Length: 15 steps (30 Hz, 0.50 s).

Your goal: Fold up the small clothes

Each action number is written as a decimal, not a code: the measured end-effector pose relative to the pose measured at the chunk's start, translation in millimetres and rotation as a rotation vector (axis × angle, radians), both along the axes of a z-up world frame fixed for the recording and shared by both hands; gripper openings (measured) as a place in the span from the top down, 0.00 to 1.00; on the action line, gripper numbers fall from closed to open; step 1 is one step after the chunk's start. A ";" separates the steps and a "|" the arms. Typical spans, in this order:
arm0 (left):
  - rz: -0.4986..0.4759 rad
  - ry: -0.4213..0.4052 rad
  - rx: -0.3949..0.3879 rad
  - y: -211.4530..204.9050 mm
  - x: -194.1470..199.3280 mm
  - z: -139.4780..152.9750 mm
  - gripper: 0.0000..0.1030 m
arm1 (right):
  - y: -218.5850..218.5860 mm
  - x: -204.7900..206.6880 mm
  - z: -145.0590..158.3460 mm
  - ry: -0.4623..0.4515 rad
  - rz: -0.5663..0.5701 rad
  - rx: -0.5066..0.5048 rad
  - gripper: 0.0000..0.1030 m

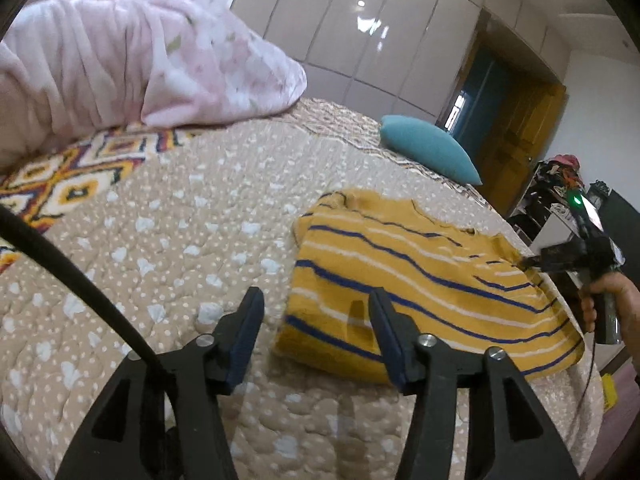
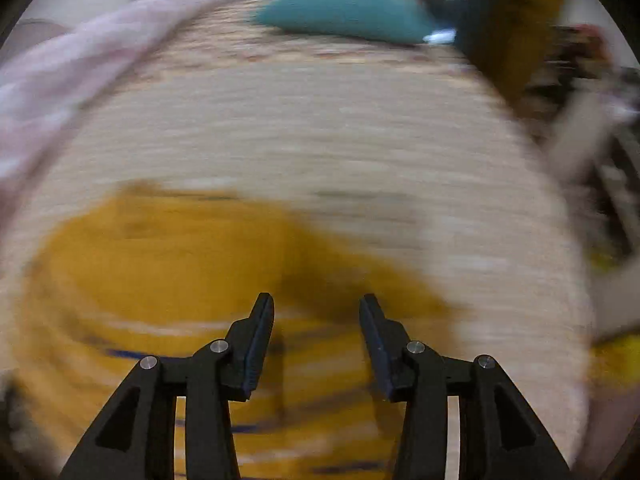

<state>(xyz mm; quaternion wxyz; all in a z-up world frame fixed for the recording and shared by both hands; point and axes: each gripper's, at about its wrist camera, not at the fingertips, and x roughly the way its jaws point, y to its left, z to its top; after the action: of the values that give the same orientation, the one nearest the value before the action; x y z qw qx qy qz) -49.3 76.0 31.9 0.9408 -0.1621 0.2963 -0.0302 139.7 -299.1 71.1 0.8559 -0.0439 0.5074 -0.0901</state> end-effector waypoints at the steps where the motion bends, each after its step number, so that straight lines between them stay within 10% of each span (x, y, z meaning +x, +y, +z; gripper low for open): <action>1: 0.000 -0.002 0.006 -2.1 -0.3 0.4 0.47 | -25.9 -8.3 6.2 -0.045 -0.060 -0.014 0.53; 9: -0.001 0.084 0.062 -14.3 9.7 -22.0 0.41 | -72.0 -54.2 35.3 -0.209 -0.033 0.311 0.41; 15: -0.004 0.096 0.105 -20.9 10.3 -26.3 0.36 | -20.5 -30.8 9.5 -0.190 0.101 0.244 0.37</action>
<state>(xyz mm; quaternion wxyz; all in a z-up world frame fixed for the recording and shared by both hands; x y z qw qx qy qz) -39.0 55.1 5.6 0.9326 -0.1131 0.3426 -0.0086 108.9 -319.6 80.6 0.9025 0.0436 0.4283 0.0115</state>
